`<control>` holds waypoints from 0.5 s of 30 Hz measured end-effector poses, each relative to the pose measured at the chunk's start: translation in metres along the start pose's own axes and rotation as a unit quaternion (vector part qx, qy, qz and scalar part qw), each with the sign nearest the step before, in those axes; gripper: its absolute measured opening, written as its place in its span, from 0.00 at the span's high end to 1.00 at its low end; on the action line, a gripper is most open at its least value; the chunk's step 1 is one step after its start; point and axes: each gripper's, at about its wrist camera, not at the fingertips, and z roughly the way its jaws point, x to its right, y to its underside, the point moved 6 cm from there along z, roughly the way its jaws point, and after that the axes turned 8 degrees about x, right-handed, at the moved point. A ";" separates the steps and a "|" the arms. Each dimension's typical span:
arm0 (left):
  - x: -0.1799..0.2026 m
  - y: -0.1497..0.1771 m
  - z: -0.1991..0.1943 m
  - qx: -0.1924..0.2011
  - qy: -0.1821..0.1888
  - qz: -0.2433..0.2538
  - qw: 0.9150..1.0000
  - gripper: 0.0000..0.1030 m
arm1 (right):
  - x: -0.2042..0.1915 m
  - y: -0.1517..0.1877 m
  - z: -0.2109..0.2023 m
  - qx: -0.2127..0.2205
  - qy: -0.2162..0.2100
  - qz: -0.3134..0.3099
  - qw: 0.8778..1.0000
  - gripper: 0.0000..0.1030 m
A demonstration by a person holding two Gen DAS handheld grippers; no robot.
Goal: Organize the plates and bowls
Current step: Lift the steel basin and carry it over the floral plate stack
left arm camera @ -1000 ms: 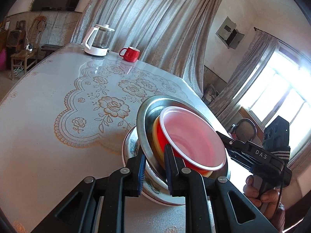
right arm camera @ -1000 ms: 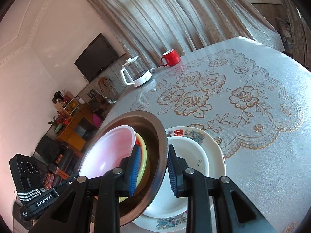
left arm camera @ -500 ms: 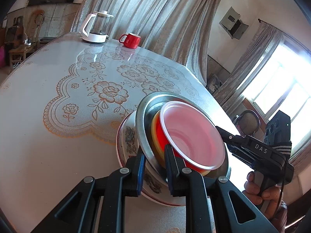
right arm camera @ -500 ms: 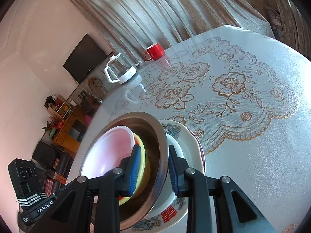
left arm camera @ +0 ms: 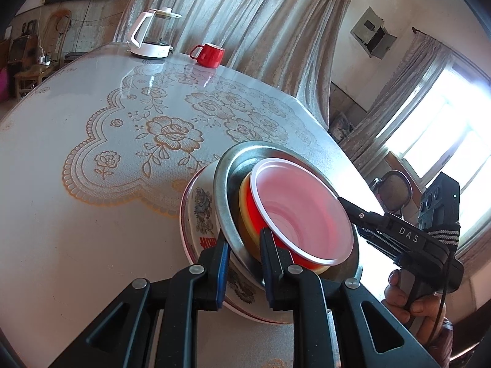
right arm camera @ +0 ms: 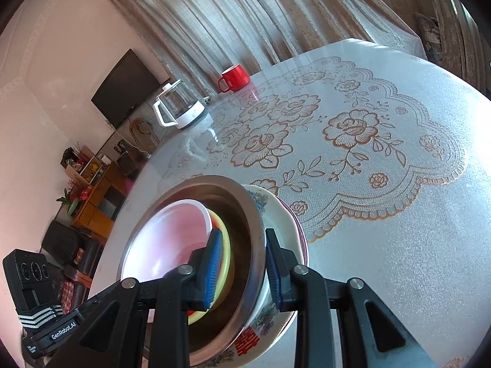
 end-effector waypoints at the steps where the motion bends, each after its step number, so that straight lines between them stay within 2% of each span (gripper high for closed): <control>1: 0.000 0.000 0.000 0.000 -0.001 -0.001 1.000 0.81 | -0.001 0.000 0.000 0.000 0.000 -0.001 1.000 0.73; 9: 0.003 0.003 -0.001 -0.001 -0.002 0.002 1.000 0.79 | 0.003 0.001 -0.006 -0.004 -0.019 0.025 1.000 0.70; 15: 0.003 0.004 -0.004 0.004 -0.008 0.009 1.000 0.78 | 0.003 0.001 -0.019 0.005 -0.018 0.016 1.000 0.68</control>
